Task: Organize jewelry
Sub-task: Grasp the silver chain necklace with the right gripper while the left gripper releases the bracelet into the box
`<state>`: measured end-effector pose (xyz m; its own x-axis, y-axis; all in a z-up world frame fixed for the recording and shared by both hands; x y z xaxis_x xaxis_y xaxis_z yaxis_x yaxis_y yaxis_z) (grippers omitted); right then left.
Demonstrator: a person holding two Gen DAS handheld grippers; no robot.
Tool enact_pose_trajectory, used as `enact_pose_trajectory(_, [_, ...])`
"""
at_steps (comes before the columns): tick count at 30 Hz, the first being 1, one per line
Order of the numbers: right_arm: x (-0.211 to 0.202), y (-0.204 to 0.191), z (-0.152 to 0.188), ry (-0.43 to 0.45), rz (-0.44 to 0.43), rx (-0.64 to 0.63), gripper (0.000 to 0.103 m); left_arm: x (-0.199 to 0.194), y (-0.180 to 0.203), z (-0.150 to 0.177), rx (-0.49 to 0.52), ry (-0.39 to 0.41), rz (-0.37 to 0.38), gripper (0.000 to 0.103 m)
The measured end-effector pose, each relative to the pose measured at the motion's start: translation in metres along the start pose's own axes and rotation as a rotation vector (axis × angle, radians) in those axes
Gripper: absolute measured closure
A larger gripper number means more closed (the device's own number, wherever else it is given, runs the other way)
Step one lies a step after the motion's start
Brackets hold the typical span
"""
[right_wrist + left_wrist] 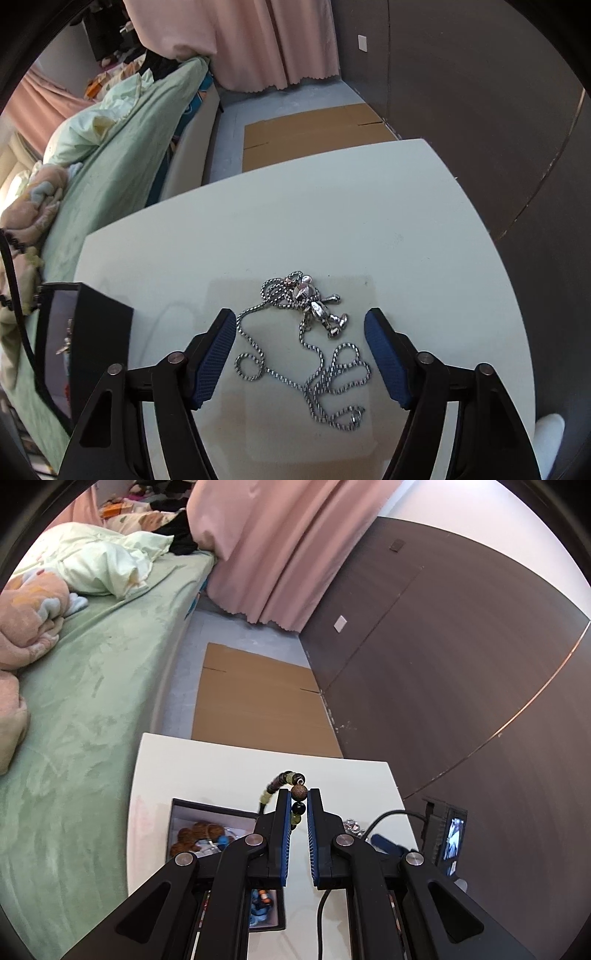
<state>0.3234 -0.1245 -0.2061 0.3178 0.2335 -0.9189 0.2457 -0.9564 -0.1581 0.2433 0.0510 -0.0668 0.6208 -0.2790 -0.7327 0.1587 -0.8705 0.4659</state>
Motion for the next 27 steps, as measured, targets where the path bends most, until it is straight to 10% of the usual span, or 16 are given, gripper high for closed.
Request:
enact_pose_trajectory(6, [-0.003, 0.005, 0.001, 0.007, 0.107, -0.057, 0.079, -0.001, -0.010, 0.007, 0.001, -0.009, -0.024, 0.095])
enact_pose_trajectory(13, [-0.011, 0.005, 0.009, -0.021, -0.104, 0.029, 0.097, -0.002, -0.027, 0.011, -0.024, -0.012, -0.053, 0.095])
enact_pose_trajectory(27, [-0.056, 0.000, 0.002, 0.066, -0.308, 0.128, 0.097, 0.014, -0.039, 0.022, -0.085, -0.067, -0.004, 0.094])
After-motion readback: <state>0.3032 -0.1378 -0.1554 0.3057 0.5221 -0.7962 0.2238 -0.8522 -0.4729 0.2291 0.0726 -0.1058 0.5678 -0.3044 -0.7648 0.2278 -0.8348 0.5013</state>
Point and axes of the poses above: each gripper's, at about its wrist camera, not at the fingertips, and x roughly the way its jaws point, y to its right, z to its underside, the point moved 10 cm from there along x, roughly the way its jaws point, and after that the axes turned 7 degrees about -y, right-handed, at the moved point
